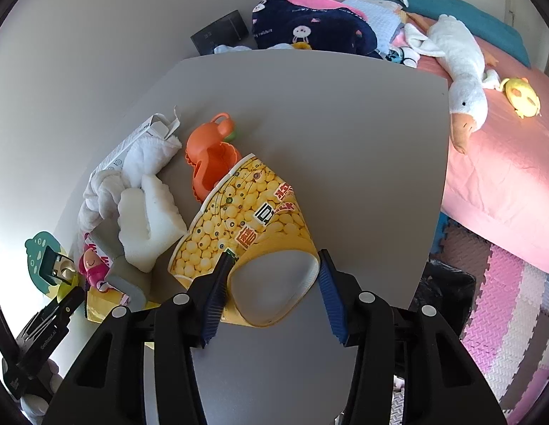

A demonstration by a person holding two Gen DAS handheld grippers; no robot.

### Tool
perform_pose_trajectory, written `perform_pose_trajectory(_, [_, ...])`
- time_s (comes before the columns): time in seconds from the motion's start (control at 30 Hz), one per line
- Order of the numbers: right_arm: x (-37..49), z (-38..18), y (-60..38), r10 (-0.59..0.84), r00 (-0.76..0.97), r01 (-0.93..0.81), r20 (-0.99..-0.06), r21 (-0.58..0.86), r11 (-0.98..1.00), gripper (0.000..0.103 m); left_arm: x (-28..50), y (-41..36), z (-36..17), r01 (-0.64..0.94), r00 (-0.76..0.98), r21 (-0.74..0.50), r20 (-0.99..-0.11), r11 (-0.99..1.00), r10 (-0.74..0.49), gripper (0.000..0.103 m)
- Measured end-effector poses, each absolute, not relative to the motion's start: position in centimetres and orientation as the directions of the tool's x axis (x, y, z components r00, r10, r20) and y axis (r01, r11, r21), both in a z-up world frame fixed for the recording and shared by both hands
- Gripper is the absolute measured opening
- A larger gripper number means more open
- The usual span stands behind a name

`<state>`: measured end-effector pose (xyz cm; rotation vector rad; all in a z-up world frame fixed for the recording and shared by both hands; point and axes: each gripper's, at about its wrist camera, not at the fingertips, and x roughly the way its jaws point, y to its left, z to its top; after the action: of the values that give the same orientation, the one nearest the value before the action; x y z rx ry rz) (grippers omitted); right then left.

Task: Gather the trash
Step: 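Grasp the corn snack bag with the right tool while the left tool grasps the yellow-green toy, then carry the snack bag and yellow-green toy over the bin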

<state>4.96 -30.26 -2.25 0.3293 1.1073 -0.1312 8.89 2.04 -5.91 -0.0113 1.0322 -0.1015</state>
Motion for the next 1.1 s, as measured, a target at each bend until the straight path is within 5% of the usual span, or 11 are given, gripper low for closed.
perform_pose_trajectory(1.1, [-1.5, 3.7, -34.3, 0.069, 0.569, 0.224, -0.819, 0.234, 0.946, 0.049, 2.0, -1.5, 2.0, 0.122, 0.672, -0.043, -0.732, 0.992, -0.114, 0.056])
